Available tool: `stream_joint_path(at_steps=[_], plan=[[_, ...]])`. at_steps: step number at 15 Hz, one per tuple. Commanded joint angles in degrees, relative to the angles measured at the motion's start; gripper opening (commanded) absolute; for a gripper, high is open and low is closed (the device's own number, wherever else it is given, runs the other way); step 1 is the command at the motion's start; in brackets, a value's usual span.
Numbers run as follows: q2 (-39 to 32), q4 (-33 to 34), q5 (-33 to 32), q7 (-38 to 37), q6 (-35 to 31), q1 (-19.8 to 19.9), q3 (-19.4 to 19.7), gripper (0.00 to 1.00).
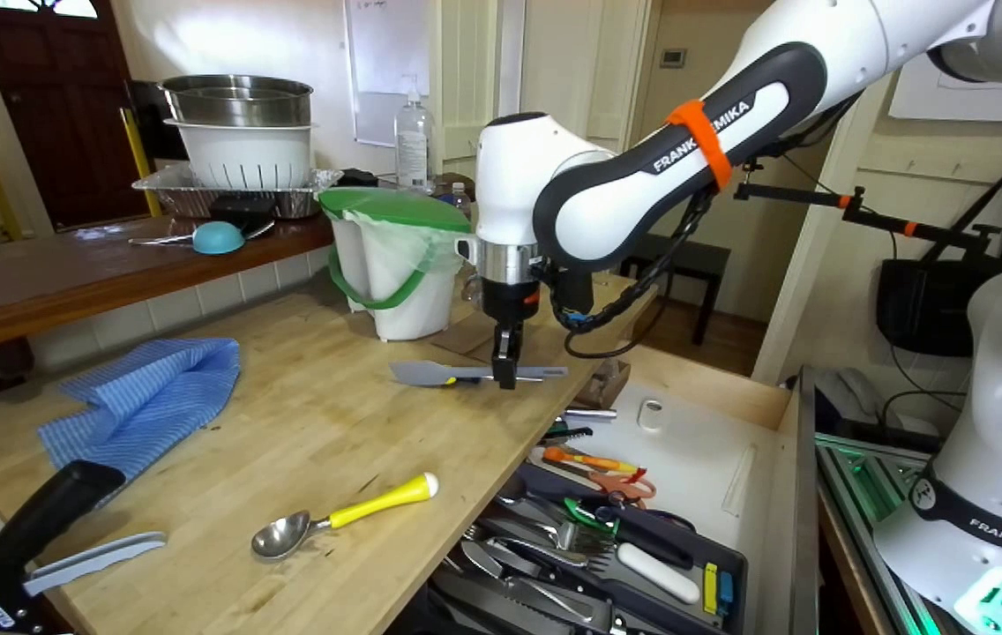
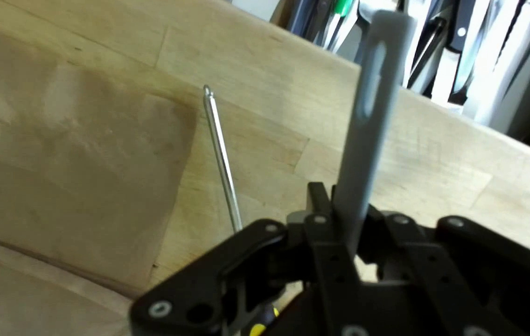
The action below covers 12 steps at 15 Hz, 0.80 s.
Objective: Remove the grey object from the drawer
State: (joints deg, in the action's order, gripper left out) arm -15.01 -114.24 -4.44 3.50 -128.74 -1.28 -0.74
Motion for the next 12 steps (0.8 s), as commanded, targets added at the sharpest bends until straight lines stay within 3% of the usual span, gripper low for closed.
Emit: stream_joint_path(at_steps=[1,8,10,11,12], plan=[[1.5,-0.4,-0.3,-2.3,2.2,-0.3,0.3,0.43],[16.3,-10.5,-1.6,-5.5,1.2,-1.5,-0.8,0.95],[20.0,-15.3,-1.9,-6.1,1.4,-1.4,-1.3,1.00],[15.3,-9.2,-0.8,-4.0,1.2,-1.0,-1.1,0.93],[17.0,-11.4,-0.9,-4.3,1.3,-1.0,-1.3,0.99]])
